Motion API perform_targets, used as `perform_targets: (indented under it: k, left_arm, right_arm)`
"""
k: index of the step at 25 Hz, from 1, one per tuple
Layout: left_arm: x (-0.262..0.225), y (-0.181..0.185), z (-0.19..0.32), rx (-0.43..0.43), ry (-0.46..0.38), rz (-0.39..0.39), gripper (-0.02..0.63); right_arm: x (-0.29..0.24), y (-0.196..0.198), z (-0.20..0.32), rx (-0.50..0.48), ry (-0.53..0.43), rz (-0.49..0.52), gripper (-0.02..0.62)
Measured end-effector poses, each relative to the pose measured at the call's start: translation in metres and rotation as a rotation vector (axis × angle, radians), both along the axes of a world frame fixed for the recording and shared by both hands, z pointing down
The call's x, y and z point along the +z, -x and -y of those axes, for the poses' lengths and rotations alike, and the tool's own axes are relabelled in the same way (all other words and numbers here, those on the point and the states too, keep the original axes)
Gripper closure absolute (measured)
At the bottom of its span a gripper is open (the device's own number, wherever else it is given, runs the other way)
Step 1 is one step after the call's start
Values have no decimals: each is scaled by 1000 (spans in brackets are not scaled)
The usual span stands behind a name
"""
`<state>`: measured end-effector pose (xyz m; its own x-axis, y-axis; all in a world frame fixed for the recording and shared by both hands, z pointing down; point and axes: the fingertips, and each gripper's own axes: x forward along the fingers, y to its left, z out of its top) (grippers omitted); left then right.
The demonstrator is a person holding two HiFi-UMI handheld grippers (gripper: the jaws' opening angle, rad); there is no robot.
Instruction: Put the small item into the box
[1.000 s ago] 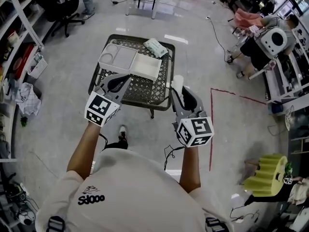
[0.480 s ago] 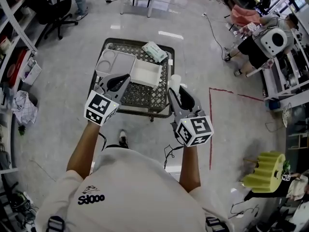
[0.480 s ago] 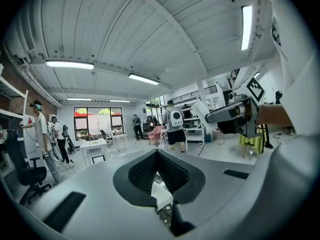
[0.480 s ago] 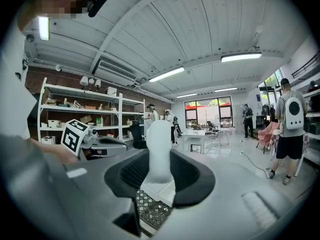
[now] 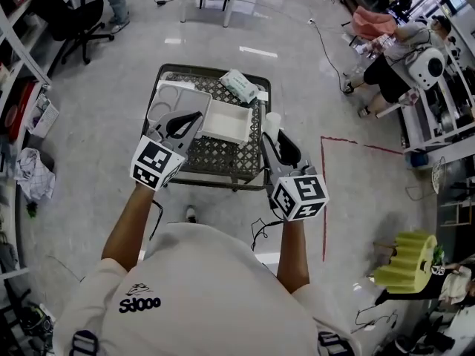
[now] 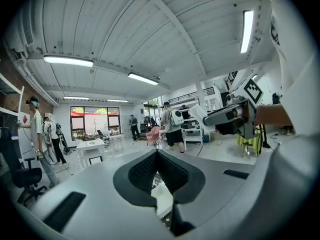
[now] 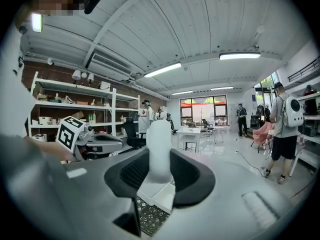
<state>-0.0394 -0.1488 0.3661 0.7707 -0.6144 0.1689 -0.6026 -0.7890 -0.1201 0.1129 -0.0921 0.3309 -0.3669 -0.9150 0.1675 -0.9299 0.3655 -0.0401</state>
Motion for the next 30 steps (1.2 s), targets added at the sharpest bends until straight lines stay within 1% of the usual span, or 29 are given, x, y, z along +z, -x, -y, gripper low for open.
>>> perform_targets:
  k: [5, 13, 20, 30]
  left_arm:
    - [7, 2, 14, 7, 25, -2, 606]
    - [27, -3, 34, -15, 78, 2, 606]
    - [47, -8, 55, -80, 131, 26, 606]
    - [77, -28, 96, -183, 205, 55, 606]
  right_arm:
    - [6, 4, 14, 9, 30, -3, 459]
    - [26, 1, 40, -20, 89, -20, 459]
    - [46, -11, 72, -73, 136, -12, 458]
    - [78, -31, 132, -185, 212, -14, 457]
